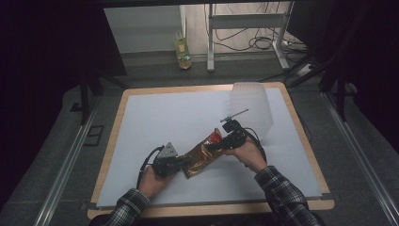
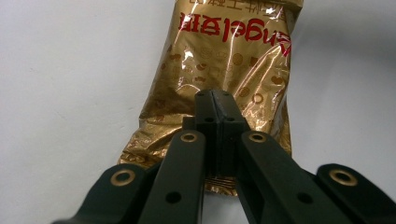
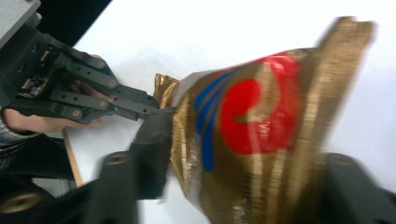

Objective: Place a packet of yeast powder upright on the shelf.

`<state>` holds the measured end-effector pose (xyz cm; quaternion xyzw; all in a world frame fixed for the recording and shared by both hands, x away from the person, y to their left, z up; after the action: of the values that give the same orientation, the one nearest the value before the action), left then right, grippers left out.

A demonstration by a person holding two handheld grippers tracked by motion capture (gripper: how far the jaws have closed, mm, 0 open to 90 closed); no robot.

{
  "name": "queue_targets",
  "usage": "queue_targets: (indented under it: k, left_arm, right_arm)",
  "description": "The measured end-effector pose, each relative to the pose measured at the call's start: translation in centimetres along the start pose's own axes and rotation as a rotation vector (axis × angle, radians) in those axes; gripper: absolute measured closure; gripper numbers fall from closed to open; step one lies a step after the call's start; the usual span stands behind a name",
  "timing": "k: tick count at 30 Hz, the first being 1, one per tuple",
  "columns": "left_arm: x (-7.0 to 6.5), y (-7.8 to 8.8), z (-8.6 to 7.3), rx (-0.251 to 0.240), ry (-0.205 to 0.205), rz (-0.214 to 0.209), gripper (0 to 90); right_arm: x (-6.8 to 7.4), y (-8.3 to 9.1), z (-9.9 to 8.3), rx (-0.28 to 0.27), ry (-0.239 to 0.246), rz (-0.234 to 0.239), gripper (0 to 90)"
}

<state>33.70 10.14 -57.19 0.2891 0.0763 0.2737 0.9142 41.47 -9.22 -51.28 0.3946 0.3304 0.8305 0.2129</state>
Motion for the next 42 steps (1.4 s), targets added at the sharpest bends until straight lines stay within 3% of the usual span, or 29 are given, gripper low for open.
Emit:
queue_targets:
  k: [3,5,7,8,10,12,17,28,42]
  left_arm:
    - [0.0,0.1,0.0,0.001,-0.007,0.012,88.8]
    - [0.0,0.3,0.0,0.006,-0.009,0.013,83.6]
    - [0.1,0.5,0.0,0.009,-0.016,0.016,81.4]
    - [0.0,0.7,0.1,0.013,-0.036,0.016,78.5]
    - [0.0,1.1,0.2,0.013,-0.042,0.016,75.5]
    - [-0.1,1.2,0.2,0.009,-0.042,0.015,72.9]
    - [-0.3,1.5,0.3,0.017,-0.065,0.028,62.4]
    - [-0.8,2.0,0.3,0.010,-0.071,0.054,43.8]
    - [-0.9,2.7,0.0,-0.004,-0.032,0.072,23.9]
  right_arm:
    - [0.2,0.3,0.2,0.011,0.013,-0.002,66.6]
    - [0.4,0.4,0.3,0.012,0.011,0.012,70.8]
    - [0.5,0.5,0.4,0.009,0.009,0.021,72.1]
    - [0.9,0.7,0.5,0.002,0.024,0.043,74.3]
    - [1.3,0.9,0.6,-0.002,0.050,0.044,75.5]
    - [1.6,1.0,0.6,-0.003,0.059,0.043,75.9]
    - [2.6,2.1,1.2,-0.024,0.138,0.024,77.1]
    - [3.3,4.4,2.1,-0.067,0.221,-0.016,77.4]
    - [4.0,6.2,2.7,-0.081,0.303,-0.030,77.2]
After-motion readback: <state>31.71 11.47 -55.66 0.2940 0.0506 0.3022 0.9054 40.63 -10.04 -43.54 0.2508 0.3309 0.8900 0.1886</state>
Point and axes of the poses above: each handheld gripper's, and its own axes: y roughly backward along the jaws, z roughly out of its top, x roughly to its left, the point moved 5 cm from there along -y, roughly forward along the jaws, and after that the axes turned 9 degrees about -y, right-handed, at the moved point
